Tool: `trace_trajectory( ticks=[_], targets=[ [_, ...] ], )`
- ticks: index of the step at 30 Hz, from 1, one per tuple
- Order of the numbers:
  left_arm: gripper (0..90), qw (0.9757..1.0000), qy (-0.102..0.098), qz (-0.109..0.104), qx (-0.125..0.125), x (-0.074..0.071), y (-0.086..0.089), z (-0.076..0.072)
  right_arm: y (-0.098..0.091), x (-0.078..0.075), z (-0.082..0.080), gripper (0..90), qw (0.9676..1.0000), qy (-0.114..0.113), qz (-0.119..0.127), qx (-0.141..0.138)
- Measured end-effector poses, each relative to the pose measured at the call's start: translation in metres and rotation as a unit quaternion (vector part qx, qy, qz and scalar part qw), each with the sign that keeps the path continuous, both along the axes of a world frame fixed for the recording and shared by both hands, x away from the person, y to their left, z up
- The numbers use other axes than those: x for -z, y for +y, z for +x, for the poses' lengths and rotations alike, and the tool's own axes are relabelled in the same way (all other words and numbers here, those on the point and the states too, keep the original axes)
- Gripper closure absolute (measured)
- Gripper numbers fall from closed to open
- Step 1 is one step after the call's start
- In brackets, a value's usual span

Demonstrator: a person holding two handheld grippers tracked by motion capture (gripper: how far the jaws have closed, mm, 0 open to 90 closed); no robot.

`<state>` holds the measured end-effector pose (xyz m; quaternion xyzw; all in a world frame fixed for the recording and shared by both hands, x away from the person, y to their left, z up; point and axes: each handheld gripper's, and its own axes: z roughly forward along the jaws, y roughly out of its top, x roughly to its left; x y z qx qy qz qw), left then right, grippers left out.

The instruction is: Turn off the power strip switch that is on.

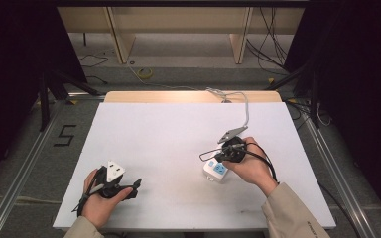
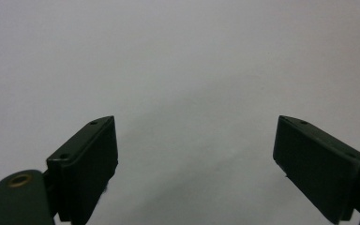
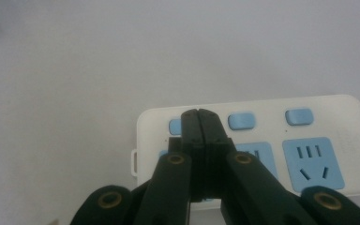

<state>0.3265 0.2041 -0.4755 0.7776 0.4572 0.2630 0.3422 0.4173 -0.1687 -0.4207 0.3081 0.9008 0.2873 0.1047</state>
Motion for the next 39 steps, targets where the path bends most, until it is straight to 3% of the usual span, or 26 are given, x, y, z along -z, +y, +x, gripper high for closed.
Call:
trace_trajectory(
  ticks=[39],
  targets=[
    [13.8,1.0,0.001,0.0,0.001,0.0,0.001,0.0,0.019,0.011,0.014,90.0,0.9994,0.022,-0.022,-0.012]
  ],
)
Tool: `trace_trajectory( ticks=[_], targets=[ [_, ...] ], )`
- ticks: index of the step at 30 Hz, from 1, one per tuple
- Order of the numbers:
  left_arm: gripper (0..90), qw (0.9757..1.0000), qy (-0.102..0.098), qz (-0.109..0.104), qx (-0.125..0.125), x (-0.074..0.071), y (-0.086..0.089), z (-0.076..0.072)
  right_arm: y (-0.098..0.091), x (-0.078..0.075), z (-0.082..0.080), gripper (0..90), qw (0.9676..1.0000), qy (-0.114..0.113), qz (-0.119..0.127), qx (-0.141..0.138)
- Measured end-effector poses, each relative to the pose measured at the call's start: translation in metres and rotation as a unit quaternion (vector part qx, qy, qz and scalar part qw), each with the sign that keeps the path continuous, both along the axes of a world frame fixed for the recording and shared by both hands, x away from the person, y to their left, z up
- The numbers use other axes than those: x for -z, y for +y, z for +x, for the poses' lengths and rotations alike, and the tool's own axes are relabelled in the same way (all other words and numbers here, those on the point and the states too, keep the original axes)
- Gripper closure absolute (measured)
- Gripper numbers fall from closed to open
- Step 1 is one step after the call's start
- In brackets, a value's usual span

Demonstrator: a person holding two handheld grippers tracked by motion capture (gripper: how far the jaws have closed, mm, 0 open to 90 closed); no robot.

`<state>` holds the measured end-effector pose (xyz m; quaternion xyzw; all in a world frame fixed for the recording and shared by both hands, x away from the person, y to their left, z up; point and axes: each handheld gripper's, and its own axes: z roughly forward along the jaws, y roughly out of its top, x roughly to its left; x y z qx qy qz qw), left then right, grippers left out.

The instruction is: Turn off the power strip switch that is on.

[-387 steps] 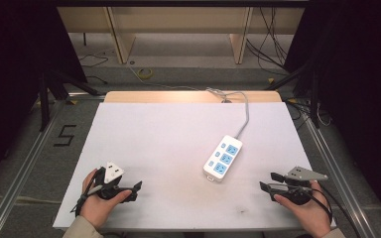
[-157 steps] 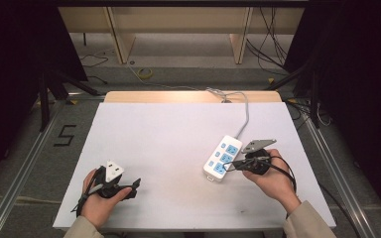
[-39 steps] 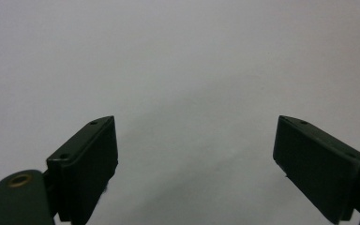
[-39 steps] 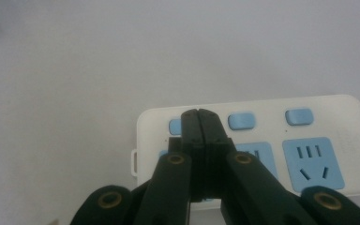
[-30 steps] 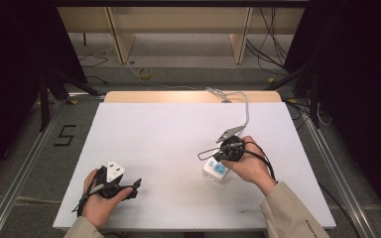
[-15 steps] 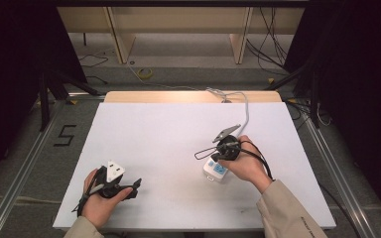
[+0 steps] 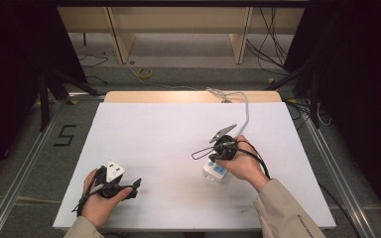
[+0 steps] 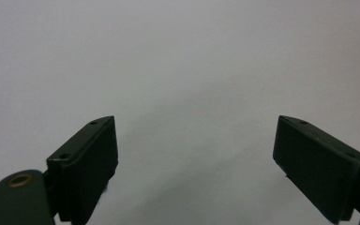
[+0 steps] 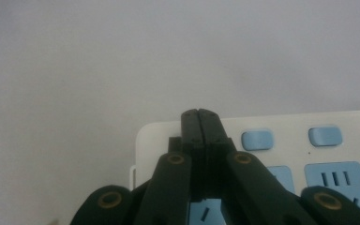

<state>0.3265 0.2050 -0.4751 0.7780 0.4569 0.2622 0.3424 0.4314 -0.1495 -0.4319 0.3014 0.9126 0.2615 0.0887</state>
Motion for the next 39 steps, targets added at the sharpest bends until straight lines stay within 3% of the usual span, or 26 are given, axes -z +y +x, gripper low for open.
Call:
trace_trajectory(
  ticks=[39],
  targets=[
    [13.8,1.0,0.0,-0.001,0.0,0.0,-0.001,0.0,0.012,0.007,0.004,90.0,0.9993,0.021,-0.028,-0.007]
  ],
)
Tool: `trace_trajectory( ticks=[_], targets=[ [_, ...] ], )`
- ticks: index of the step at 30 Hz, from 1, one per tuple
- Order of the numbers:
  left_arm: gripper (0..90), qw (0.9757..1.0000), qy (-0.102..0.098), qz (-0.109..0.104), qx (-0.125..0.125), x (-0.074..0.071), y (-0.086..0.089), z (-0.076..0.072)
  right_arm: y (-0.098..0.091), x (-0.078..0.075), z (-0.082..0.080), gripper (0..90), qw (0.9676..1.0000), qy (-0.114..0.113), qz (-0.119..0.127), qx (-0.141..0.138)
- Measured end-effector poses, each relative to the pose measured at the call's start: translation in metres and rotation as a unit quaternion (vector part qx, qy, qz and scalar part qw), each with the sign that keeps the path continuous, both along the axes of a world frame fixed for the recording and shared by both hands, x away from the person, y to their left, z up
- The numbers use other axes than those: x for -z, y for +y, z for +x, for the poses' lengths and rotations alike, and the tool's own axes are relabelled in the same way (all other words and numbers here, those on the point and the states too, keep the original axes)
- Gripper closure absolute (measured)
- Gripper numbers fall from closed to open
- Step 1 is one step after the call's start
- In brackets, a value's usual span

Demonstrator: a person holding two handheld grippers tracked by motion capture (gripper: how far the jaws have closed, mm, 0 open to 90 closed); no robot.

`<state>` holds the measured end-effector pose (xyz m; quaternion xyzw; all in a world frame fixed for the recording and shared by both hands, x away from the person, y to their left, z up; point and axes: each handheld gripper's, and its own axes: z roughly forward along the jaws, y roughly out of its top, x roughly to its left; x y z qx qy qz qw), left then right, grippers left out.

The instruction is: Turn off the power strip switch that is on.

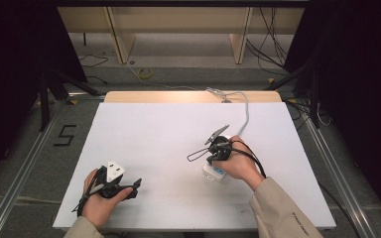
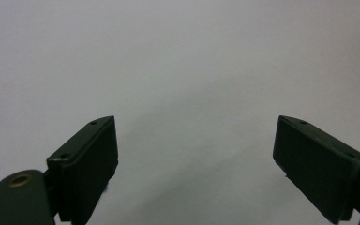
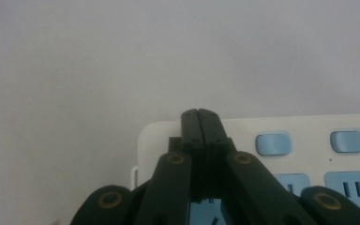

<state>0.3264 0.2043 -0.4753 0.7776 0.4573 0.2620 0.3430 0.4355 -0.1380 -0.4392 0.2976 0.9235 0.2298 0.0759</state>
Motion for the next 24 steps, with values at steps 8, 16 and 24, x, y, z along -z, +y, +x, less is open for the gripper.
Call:
trace_trajectory(
  ticks=[8,16,24],
  targets=[
    [13.8,1.0,-0.001,0.0,0.0,0.0,-0.0003,0.0,-0.0021,0.0006,0.0014,90.0,0.9999,0.007,0.009,0.006],
    [13.8,1.0,-0.001,0.001,0.0,0.0,-0.0005,0.0001,-0.0026,0.0009,0.001,90.0,0.9997,0.012,0.014,0.017],
    [13.8,1.0,-0.001,0.001,0.0,0.0,-0.0008,0.0001,-0.0014,0.0009,0.0,90.0,0.9998,0.009,0.01,0.017]
  ],
)
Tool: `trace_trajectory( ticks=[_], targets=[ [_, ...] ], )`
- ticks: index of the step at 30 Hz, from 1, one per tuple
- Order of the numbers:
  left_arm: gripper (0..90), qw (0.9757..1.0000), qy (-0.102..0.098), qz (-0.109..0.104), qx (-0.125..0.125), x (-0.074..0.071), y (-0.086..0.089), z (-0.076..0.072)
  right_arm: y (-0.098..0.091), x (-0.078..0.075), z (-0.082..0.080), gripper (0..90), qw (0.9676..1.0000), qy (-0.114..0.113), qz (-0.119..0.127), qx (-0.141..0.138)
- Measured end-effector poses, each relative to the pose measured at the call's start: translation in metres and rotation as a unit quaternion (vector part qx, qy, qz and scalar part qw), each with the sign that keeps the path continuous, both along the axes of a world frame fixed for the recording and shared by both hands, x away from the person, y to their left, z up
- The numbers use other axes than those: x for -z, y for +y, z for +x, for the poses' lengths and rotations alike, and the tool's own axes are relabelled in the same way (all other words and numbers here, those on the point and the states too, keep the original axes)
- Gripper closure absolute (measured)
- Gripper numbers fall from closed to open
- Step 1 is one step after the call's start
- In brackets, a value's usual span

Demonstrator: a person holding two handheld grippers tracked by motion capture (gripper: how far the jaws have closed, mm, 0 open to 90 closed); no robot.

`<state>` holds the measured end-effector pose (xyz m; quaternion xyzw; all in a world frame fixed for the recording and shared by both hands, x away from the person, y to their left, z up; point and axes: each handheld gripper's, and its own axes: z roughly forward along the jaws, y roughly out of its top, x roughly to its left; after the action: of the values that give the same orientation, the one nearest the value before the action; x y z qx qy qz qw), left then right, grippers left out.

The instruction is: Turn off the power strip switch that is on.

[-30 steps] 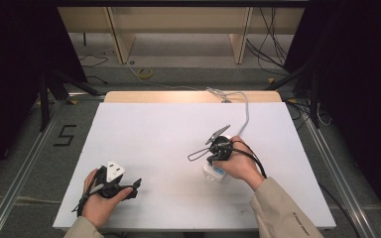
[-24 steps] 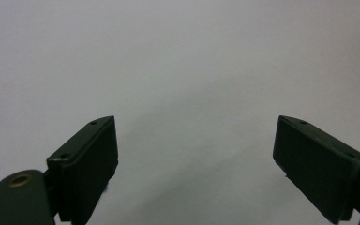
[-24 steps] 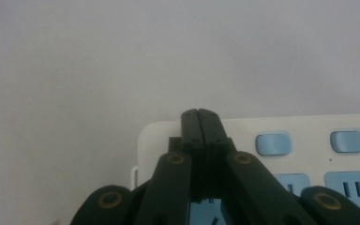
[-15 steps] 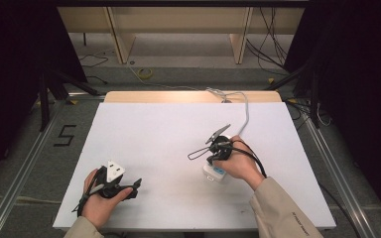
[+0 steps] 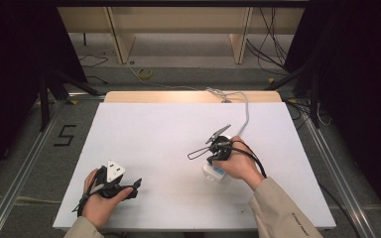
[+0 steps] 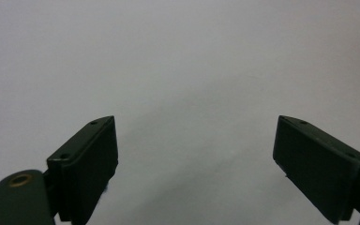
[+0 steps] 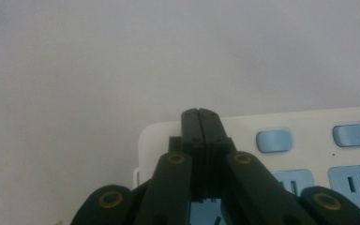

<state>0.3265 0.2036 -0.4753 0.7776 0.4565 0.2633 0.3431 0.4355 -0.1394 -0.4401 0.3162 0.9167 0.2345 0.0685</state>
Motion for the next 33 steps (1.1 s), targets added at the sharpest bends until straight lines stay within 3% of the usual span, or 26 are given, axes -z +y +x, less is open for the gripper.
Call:
trace_trajectory(
  ticks=[12,17,24,26,28,33],
  targets=[
    [13.9,1.0,-0.002,0.0,0.0,-0.0003,-0.0004,-0.0001,0.0013,0.0009,-0.0019,90.0,1.0,-0.007,-0.006,0.0],
    [13.9,1.0,-0.001,0.0,0.0,0.0002,0.0001,0.0003,-0.0009,0.0014,-0.001,90.0,1.0,-0.004,0.003,0.004],
    [13.9,1.0,0.0,0.0,0.0,0.0003,0.0,0.0003,-0.0009,0.002,-0.0039,90.0,0.9999,-0.014,0.005,0.008],
    [13.9,1.0,0.0,0.0,0.0,0.0004,0.0002,0.0004,-0.0022,-0.0001,-0.0043,90.0,0.9996,-0.02,0.019,0.011],
    [13.9,1.0,0.001,0.0,0.0,0.0004,0.0004,0.0005,-0.0023,-0.0009,-0.0055,90.0,0.9997,-0.02,0.01,0.009],
    [13.9,1.0,0.001,0.0,-0.001,0.0005,0.0005,0.0005,-0.0034,-0.0015,-0.0078,90.0,0.9994,-0.03,0.016,0.012]
  ],
)
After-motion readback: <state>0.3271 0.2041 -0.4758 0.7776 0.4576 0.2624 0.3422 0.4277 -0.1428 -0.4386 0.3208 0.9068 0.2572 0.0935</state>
